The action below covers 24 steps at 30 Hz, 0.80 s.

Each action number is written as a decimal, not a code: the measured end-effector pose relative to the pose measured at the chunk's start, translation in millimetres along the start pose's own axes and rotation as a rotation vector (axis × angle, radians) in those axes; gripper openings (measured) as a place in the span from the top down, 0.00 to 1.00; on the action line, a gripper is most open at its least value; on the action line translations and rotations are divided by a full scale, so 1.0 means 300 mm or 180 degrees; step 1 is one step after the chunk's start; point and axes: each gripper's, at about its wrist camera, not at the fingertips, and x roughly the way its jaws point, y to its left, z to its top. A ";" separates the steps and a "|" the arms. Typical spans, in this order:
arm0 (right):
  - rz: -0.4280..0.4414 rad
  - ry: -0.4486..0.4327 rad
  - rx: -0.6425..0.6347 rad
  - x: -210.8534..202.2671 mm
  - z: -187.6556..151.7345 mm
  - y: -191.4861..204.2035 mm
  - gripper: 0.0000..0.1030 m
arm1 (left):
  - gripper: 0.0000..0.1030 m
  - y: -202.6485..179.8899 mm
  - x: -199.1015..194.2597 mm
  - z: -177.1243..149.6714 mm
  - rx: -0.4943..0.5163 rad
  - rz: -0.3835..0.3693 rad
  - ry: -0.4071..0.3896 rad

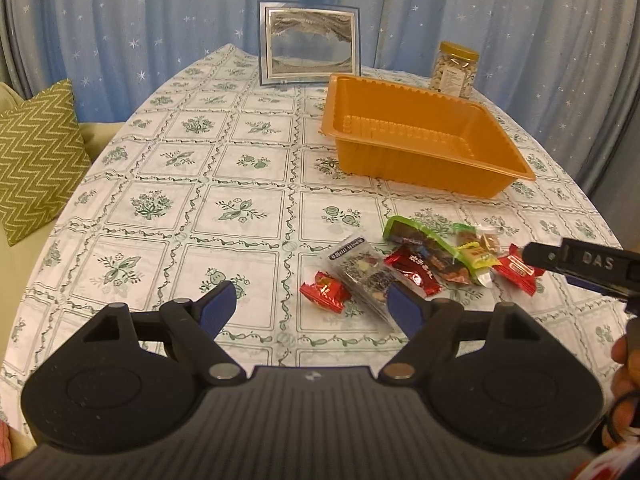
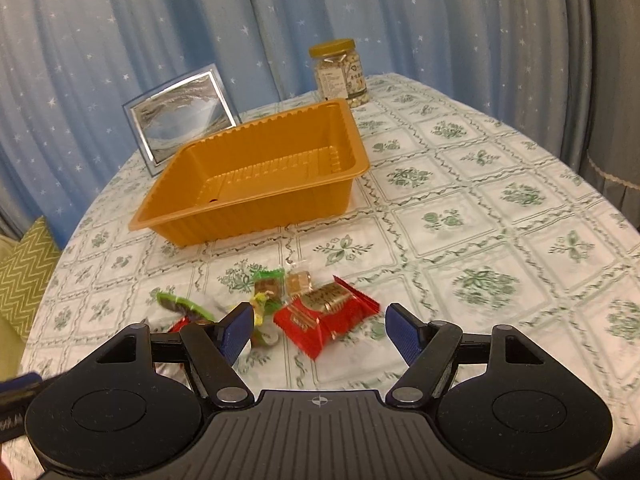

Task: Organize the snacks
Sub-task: 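Grasp a small red candy with the left gripper while the right gripper grasps the gold-labelled red packet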

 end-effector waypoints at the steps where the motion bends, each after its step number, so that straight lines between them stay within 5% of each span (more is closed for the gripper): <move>1: -0.0010 0.0003 0.0061 0.018 0.006 -0.001 0.30 | 0.22 0.001 0.007 0.000 -0.0006 -0.0005 0.0003; 7: -0.0190 0.0082 0.0214 0.111 0.031 -0.008 0.44 | 0.22 0.008 0.043 -0.008 -0.0036 -0.0020 0.0051; 10: -0.0259 0.0080 0.0057 0.130 0.032 0.007 0.47 | 0.22 0.012 0.056 -0.012 -0.0043 -0.0018 0.0080; 15: -0.0293 0.0124 -0.0310 0.118 0.010 0.017 0.66 | 0.22 0.019 0.066 -0.015 -0.0031 -0.0043 0.0095; 24: -0.0320 0.0094 -0.0907 0.068 -0.078 0.046 0.65 | 0.22 0.003 0.074 -0.021 0.0034 -0.0104 0.0105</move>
